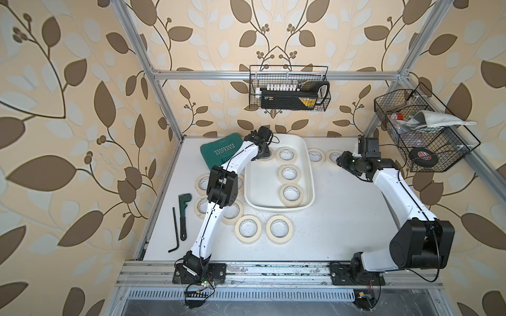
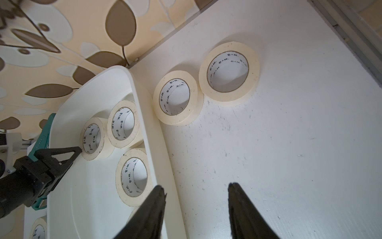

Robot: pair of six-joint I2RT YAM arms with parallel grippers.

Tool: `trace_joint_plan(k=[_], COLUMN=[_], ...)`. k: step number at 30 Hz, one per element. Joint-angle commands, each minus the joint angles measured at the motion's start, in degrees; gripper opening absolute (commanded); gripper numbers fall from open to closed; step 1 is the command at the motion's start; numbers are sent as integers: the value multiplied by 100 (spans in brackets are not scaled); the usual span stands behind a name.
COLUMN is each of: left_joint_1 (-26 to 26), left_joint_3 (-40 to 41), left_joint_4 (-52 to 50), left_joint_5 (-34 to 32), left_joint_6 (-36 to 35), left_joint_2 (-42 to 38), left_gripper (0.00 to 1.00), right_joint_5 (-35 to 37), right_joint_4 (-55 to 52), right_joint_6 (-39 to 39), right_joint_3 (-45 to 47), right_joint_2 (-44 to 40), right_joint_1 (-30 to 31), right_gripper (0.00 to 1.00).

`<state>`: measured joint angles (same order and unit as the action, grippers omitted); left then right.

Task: Take out the art tape in the storage box
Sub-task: Pick up the art tape from the storage box.

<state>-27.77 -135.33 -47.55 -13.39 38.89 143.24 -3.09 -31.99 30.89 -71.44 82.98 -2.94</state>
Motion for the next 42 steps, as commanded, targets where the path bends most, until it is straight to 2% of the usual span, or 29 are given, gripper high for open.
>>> trace_joint_plan(k=[1, 8, 11, 17, 26, 28, 35, 42], left_joint_1=[99, 134, 135, 133, 118, 117, -69, -547], left_joint_3=[-230, -416, -433, -248, 104, 251, 331, 788], left_joint_4=[164, 299, 330, 416, 348, 387, 121, 24], left_joint_5=[-72, 41, 149, 179, 13, -8, 534, 376], left_joint_6=[-73, -186, -181, -238, -481, -663, -1689, -2608], left_joint_2=[136, 474, 564, 420, -305, -569, -1188, -2032], left_gripper=[59, 57, 53, 38, 20, 19, 14, 10], right_joint_5=[-64, -99, -119, -115, -193, -217, -425, -606], right_joint_4=[-106, -121, -121, -124, -147, -178, -234, -286], right_joint_6=[-1, -6, -5, 8, 46, 39, 155, 294], right_joint_3=[108, 120, 111, 102, 18, -45, -234, -394], right_joint_2=[-28, 25, 33, 26, 9, -32, -235, -470], right_joint_1=[26, 30, 29, 30, 56, 60, 120, 309], right_gripper=[51, 51, 51, 51, 51, 51, 51, 51])
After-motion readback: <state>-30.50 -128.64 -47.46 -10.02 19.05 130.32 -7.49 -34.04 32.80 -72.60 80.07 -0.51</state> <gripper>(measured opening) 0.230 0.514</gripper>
